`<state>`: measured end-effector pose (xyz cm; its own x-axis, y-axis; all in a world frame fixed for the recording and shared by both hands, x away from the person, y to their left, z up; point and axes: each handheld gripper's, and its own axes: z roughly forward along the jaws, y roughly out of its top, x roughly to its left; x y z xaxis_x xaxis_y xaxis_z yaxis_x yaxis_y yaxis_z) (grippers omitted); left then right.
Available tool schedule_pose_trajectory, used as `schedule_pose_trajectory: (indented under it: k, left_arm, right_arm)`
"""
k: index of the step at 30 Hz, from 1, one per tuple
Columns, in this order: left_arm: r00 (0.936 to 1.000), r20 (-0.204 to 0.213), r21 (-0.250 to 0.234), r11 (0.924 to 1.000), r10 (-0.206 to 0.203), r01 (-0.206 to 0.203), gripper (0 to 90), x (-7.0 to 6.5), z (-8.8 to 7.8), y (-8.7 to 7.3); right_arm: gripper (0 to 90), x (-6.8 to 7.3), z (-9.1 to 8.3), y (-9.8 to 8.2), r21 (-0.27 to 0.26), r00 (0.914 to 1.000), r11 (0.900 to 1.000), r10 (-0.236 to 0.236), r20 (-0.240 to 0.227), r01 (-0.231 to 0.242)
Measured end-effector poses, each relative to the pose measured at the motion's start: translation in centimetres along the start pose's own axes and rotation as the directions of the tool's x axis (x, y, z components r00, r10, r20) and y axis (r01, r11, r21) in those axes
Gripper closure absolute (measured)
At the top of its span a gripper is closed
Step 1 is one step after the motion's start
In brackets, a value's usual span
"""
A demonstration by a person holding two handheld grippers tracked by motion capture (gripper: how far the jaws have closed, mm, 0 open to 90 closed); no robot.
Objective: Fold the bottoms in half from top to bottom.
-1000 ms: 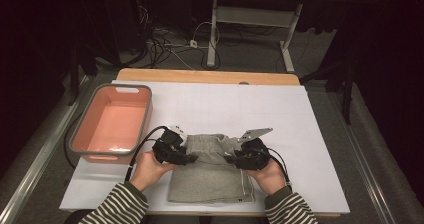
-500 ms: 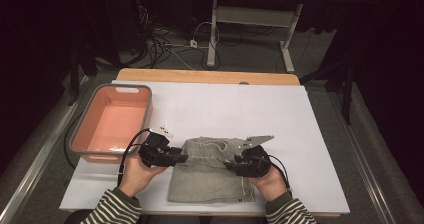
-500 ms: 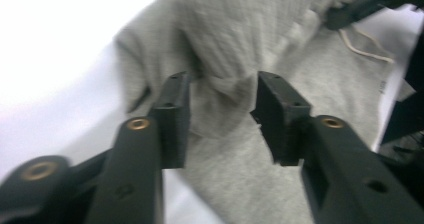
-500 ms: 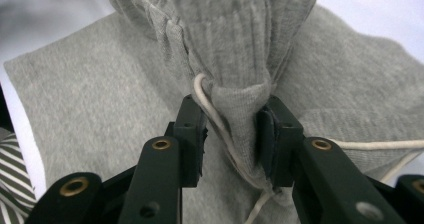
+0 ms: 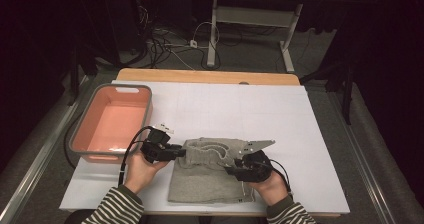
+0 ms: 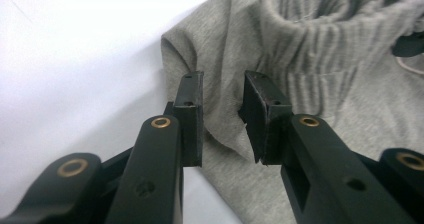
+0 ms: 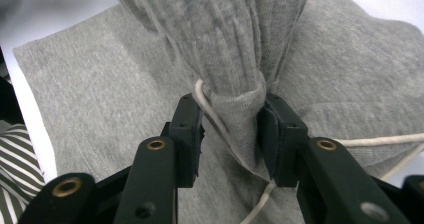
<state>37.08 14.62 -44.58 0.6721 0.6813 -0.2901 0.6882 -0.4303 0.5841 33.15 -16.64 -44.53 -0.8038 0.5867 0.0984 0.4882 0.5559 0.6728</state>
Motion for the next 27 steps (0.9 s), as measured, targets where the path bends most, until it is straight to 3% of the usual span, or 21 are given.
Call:
schedule_pose_trajectory:
  k: [18, 27]
  left_arm:
    - [0.9994, 0.027, 0.018, 0.9996, 0.022, -0.023, 59.9, -0.9, 0.6, -0.2]
    - [0.9994, 0.023, 0.017, 0.9995, 0.028, -0.028, 59.0, -0.9, 0.6, -0.5]
  right_arm:
    - [50.9, 0.5, -0.3, -0.6, -0.009, 0.9997, 1.0, 0.011, -0.023, -0.011]
    - [47.5, 0.4, -1.8, -0.9, -0.047, 0.9983, 0.998, 0.042, -0.039, -0.044]
